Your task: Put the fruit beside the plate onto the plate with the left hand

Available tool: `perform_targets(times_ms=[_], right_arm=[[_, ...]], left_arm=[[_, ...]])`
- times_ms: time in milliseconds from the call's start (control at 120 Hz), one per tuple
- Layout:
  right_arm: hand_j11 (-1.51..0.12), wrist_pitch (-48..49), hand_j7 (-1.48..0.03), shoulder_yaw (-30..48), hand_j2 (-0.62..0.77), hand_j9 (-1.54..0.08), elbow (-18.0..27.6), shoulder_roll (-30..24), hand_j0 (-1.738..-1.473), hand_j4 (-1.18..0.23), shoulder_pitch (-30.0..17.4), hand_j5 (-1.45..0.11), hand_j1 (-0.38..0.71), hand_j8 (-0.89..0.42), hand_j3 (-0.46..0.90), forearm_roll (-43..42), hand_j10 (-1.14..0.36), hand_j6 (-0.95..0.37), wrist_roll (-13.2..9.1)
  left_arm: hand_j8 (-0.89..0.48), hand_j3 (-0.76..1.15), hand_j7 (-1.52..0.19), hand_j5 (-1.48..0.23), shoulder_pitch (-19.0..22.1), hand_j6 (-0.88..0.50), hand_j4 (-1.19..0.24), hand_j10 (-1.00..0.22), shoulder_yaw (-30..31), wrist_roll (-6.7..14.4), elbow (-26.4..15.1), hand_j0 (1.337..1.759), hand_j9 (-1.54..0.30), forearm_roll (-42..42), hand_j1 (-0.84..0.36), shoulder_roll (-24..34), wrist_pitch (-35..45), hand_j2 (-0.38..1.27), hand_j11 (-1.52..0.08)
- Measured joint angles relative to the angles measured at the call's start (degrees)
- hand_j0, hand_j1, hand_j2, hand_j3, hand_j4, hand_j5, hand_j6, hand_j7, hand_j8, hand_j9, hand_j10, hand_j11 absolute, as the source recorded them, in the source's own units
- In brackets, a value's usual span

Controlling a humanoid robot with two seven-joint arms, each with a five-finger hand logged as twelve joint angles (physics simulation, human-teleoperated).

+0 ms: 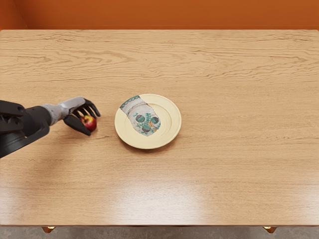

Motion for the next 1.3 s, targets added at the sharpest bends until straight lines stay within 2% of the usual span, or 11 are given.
perform_targets(times_ms=[242,317,517,725,858,867,950,1175,1300], right_arm=[[0.0,0.0,0.0,0.0,0.0,0.0,0.0,0.0,-1.658,0.0,0.0,0.0,-0.35,0.0,0.0,0.0,0.0,0.0,0.0],[0.0,0.0,0.0,0.0,0.0,0.0,0.0,0.0,-1.658,0.0,0.0,0.0,-0.35,0.0,0.0,0.0,0.0,0.0,0.0],[0.0,0.0,0.0,0.0,0.0,0.0,0.0,0.0,-1.658,0.0,0.0,0.0,-0.35,0.0,0.0,0.0,0.0,0.0,0.0],[0.0,0.0,0.0,0.0,0.0,0.0,0.0,0.0,-1.658,0.0,0.0,0.0,-0.35,0.0,0.0,0.0,0.0,0.0,0.0],[0.0,0.0,0.0,0.0,0.0,0.0,0.0,0.0,-1.658,0.0,0.0,0.0,-0.35,0.0,0.0,0.0,0.0,0.0,0.0],[0.0,0.0,0.0,0.0,0.0,0.0,0.0,0.0,-1.658,0.0,0.0,0.0,-0.35,0.0,0.0,0.0,0.0,0.0,0.0],[0.0,0.0,0.0,0.0,0.0,0.0,0.0,0.0,-1.658,0.0,0.0,0.0,-0.35,0.0,0.0,0.0,0.0,0.0,0.0],[0.0,0.0,0.0,0.0,0.0,0.0,0.0,0.0,-1.658,0.0,0.0,0.0,-0.35,0.0,0.0,0.0,0.0,0.0,0.0],[0.0,0.0,0.0,0.0,0.0,0.0,0.0,0.0,-1.658,0.0,0.0,0.0,-0.35,0.0,0.0,0.0,0.0,0.0,0.0]], left_arm=[[-0.46,0.0,-0.8,-0.81,-0.3,-0.49,-0.6,-0.61,0.0,0.0,0.9,1.657,-0.79,-0.1,-0.29,0.5,-0.3,0.29,-0.79],[-0.45,0.0,-0.81,-0.81,-0.7,-0.48,-0.6,-0.61,-0.1,0.0,0.9,1.657,-0.8,-0.1,-0.29,0.3,-0.6,0.27,-0.79],[-0.45,0.0,-0.81,-0.81,-5.3,-0.49,-0.6,-0.61,-0.4,-0.1,0.7,1.657,-0.79,-0.8,-0.3,-0.4,-3.9,0.31,-0.79],[-0.46,0.0,-0.8,-0.81,-10.5,-0.5,-0.6,-0.6,-0.6,0.1,0.7,1.658,-0.79,-3.3,-0.31,-7.6,-6.7,0.32,-0.79],[-0.47,0.0,-0.79,-0.8,-10.7,-0.52,-0.59,-0.59,-1.8,1.6,0.8,1.658,-0.78,-4.1,-0.32,-11.3,-7.0,0.37,-0.78],[-0.47,0.0,-0.79,-0.8,-10.7,-0.52,-0.59,-0.59,-1.9,1.7,0.8,1.658,-0.78,-4.2,-0.31,-11.4,-7.1,0.32,-0.78],[-0.48,0.0,-0.78,-0.79,-10.6,-0.53,-0.58,-0.59,-2.8,2.1,0.9,1.658,-0.77,-4.5,-0.31,-12.0,-7.1,0.26,-0.77],[-0.22,0.0,-0.35,-0.35,-11.5,-0.24,-0.26,-0.26,-5.2,2.3,1.4,1.658,-0.34,-6.1,0.05,-10.8,-6.9,0.1,-0.34],[-0.13,0.0,-0.2,-0.2,-12.4,-0.14,-0.15,-0.15,-5.8,2.2,1.5,1.658,-0.19,-6.2,0.18,-5.6,-7.1,0.06,-0.19]])
